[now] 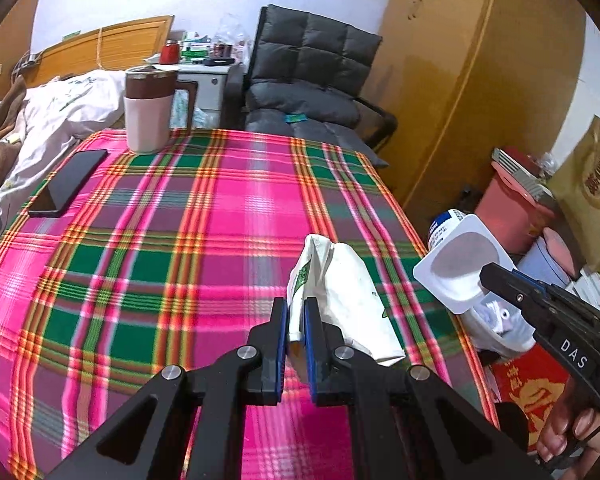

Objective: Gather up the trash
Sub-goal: 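Carry the tissue and yogurt cup over the wastebasket and lower them in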

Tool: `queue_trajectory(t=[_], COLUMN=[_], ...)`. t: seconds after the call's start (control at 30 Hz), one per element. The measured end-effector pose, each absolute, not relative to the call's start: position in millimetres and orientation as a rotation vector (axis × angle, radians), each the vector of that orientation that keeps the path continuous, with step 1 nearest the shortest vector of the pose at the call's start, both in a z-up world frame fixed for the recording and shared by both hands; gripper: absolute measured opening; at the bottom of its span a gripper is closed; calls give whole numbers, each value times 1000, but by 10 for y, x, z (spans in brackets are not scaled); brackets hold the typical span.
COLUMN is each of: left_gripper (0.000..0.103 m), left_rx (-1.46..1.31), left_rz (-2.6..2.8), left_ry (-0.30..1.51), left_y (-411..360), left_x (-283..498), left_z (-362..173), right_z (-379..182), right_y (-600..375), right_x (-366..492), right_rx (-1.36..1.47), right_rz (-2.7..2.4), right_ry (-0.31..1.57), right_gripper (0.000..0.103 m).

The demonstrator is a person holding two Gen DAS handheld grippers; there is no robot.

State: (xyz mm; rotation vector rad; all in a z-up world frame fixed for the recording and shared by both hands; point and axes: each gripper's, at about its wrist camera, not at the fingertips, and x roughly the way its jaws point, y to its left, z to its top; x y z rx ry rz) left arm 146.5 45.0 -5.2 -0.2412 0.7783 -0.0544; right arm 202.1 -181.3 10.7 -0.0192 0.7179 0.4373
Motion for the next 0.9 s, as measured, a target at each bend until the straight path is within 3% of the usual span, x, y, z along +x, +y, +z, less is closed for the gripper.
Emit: queue_trajectory(t=[0.9], left_gripper=[8], left_rx=[-122], left_rz=[-245], left_ry=[791], left_y=[-722], left_x=[1624], left_z=[109], right_z=[23], right_y=[-2720], right_x=[1832], right_rx=[115], right_rz=[282], right_ry=[692], right_gripper=[11])
